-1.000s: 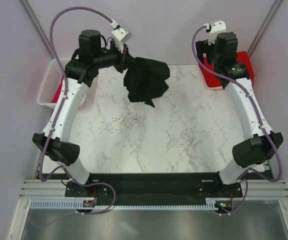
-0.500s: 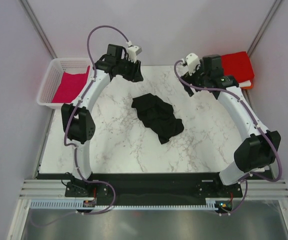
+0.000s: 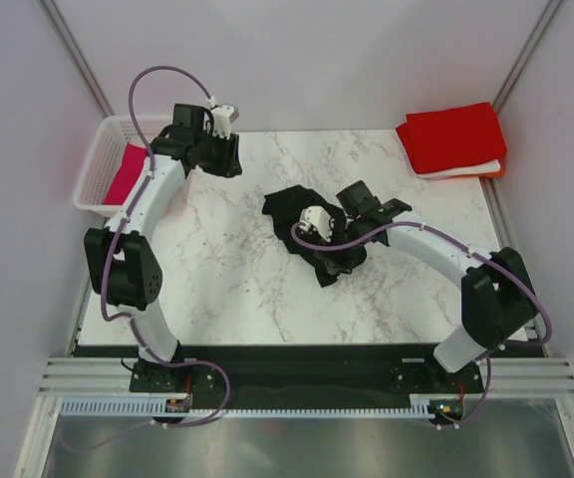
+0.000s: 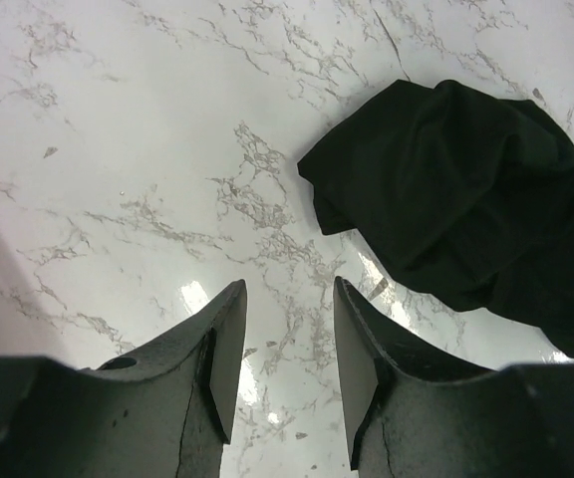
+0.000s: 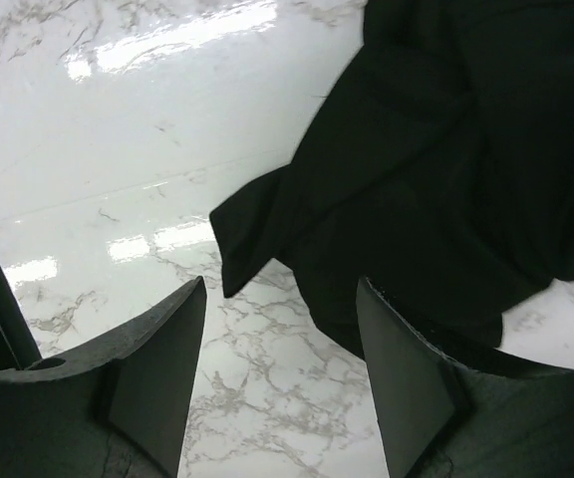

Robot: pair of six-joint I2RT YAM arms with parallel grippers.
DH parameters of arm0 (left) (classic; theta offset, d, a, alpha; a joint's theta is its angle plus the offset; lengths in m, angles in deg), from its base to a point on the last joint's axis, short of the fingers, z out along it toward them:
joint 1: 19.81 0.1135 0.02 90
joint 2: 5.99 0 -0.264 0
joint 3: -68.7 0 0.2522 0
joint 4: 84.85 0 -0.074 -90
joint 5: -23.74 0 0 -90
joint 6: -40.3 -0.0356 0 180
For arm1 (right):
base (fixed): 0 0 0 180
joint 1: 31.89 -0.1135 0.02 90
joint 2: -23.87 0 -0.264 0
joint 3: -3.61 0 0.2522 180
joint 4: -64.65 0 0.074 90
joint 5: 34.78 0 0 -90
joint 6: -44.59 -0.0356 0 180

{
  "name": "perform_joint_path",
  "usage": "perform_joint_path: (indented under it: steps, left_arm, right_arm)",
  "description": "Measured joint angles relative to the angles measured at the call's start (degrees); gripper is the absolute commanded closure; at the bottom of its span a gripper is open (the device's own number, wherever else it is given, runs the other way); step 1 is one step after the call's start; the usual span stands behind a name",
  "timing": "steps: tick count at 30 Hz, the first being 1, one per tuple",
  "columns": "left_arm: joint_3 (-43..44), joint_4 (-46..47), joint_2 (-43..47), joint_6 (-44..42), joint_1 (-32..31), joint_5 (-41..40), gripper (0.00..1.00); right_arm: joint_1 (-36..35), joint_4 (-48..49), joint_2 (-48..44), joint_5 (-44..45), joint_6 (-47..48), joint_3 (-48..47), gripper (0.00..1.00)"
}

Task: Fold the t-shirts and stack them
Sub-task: Flatten the tshirt out

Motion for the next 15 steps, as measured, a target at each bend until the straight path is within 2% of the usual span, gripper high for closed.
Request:
perform_joint_path:
  steps: [9,11,12,13,15]
  left_arm:
    - [-1.4,0.0,0.7,-0.1,-0.6,-1.7,0.53]
    - [-1.6,0.0,0.7,-0.2,-0.6,-2.1,0.53]
    - [-1.7,0.0,0.7,-0.2,-0.6,-2.5,0.53]
    - [-1.7,0.0,0.7,-0.4,-0.6,-2.9,0.53]
    - [-1.7,0.0,0.7,-0.6,-0.6,-3.4,0.53]
  right_arm:
    - [-1.3,0.5,8.9,-0.2,3.7,0.1,0.3]
    - [-1.3,0.5,10.7,-0.2,3.8,-0.7,0.35]
    - [-1.4,0.5,11.7,-0.2,3.9,-1.2,0.39]
    - [-1.4,0.5,12.3,-0.2,3.9,-1.6,0.5]
    - [-1.5,0.3,13.2,-0.2,4.4,-2.3,0.64]
